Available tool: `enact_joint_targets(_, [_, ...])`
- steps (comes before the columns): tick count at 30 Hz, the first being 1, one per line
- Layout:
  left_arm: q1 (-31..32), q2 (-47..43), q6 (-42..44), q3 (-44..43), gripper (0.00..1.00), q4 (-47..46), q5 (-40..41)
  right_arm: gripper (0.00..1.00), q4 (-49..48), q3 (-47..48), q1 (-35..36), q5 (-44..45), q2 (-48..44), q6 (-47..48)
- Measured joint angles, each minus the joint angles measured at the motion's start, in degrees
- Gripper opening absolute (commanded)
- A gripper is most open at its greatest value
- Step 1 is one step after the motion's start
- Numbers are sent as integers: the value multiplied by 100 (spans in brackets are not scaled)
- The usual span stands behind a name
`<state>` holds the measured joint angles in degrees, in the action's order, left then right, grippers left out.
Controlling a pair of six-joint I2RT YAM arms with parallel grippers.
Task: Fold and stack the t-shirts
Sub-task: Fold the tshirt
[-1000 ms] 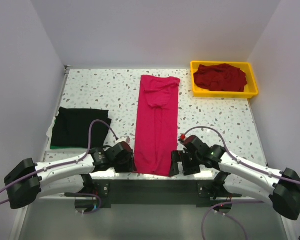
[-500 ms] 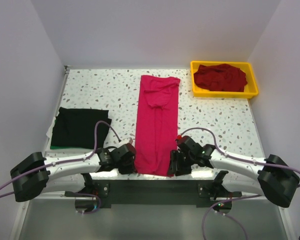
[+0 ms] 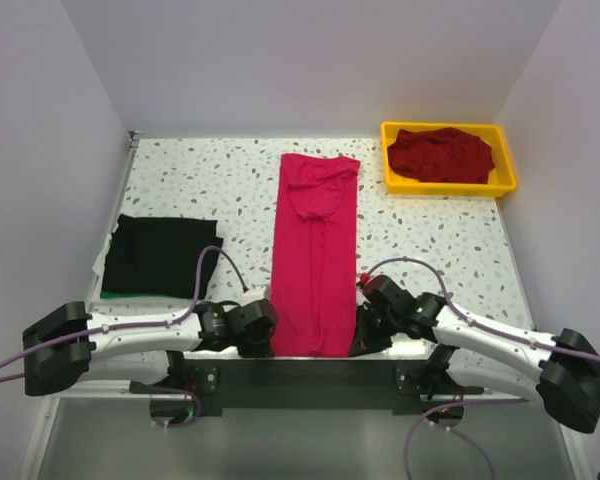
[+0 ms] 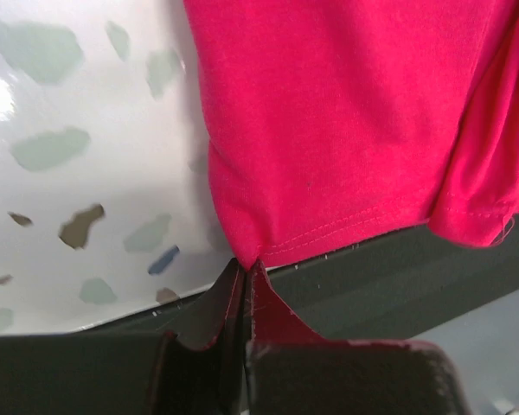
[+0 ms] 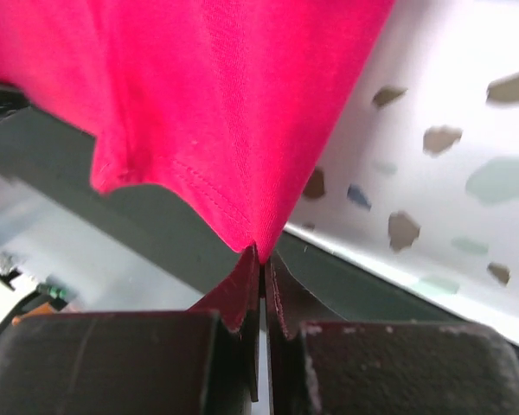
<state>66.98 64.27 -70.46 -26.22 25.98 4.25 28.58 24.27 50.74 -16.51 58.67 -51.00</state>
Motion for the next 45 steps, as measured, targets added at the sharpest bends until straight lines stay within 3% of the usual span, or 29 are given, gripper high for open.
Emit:
enact_joint_targets(4, [319,-9,-79,-63,0,129,39,0,260,-170,0,-107,-588,0])
enact_joint_targets(10, [404,-70,-94,-181,0,208,55,0,420,-227,0,-81,-627,39])
enact_joint_targets(18, [330,96,74,-1003,0,474,695,0,1150,1014,-13,863,216,542])
enact_joint_targets(26, [-817,691,901,-1578,0,74,1093,0,1102,2079,-704,1569,931,1228])
enact_joint_targets(31, [-1174,1185,1311,-2153,0,-280,1397,0,752,2540,-1370,1714,1508,1578])
enact_joint_targets(45, [-2496,2308,1923,-2857,0,-1233,1569,0,-144,3895,-2238,1718,3351,2135])
